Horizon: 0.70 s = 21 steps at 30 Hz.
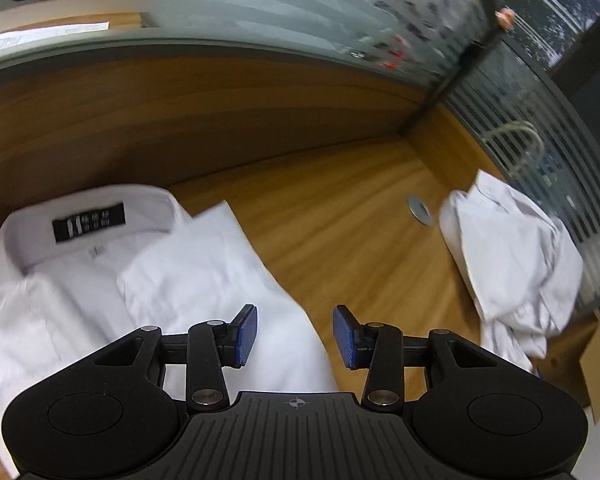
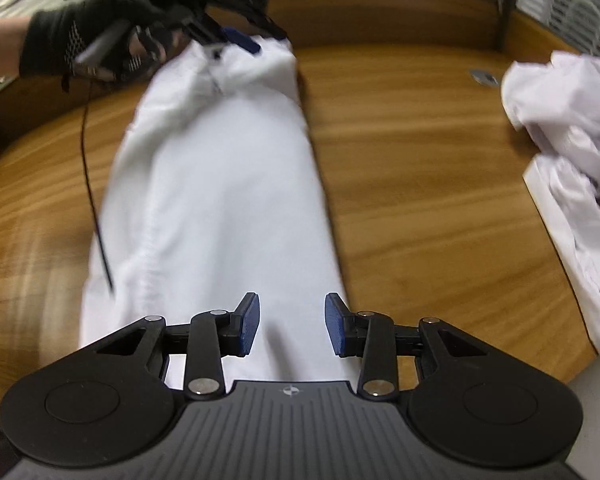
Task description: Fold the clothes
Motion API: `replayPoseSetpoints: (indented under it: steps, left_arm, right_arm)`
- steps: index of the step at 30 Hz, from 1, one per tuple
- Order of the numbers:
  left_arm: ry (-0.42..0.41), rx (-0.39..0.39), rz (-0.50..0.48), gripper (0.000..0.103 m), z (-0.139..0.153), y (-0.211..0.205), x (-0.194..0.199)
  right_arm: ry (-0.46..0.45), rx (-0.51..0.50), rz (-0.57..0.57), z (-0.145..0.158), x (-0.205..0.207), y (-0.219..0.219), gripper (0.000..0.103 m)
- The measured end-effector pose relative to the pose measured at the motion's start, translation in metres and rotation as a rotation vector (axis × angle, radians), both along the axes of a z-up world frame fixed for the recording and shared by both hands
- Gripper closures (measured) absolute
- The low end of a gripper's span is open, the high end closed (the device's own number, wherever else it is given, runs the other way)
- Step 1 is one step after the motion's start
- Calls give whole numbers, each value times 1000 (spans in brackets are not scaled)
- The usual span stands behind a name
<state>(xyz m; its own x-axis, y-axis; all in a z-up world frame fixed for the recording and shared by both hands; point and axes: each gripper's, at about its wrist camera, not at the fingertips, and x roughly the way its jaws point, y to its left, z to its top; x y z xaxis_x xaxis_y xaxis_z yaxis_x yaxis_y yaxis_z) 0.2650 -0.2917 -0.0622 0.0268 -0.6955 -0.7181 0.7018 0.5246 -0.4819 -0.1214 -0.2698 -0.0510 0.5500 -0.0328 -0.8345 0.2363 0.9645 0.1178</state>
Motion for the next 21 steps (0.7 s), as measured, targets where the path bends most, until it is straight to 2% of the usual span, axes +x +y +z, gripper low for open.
replayPoseSetpoints:
  steps: [2,5,8,9,10,13,15,17,19,21]
  left_arm:
    - [17,-3,16,59,-4,-6,10]
    - [39,10,27,60,-11,-16,23]
    - [76,42,49,61,-21,-25,36]
    - [84,61,65,68,-26,-27,39]
    - [91,83,81,82,-30,-28,42]
    - [122,123,127,99,-43,-28,51]
    - [154,113,154,99,-48,-24,55]
    - [161,103,168,99,-50,-23,56]
    - [118,109,163,99,-47,-24,50]
    - [85,115,163,99,-44,-27,44]
  right_arm:
    - [18,10,-8,-6,-4,-7,61]
    - [25,31,-17,-12,-8,-13,54]
    - [33,60,-22,-17,-11,-20,51]
    - [39,69,-22,-19,-11,-22,51]
    - [44,80,-22,-22,-11,-24,51]
    - [53,108,-18,-28,-12,-27,51]
    - [57,121,-12,-31,-12,-28,52]
    - [62,134,-17,-32,-13,-29,65]
    - [64,140,-24,-32,-15,-30,96]
    - [67,120,-27,-29,-19,-27,100]
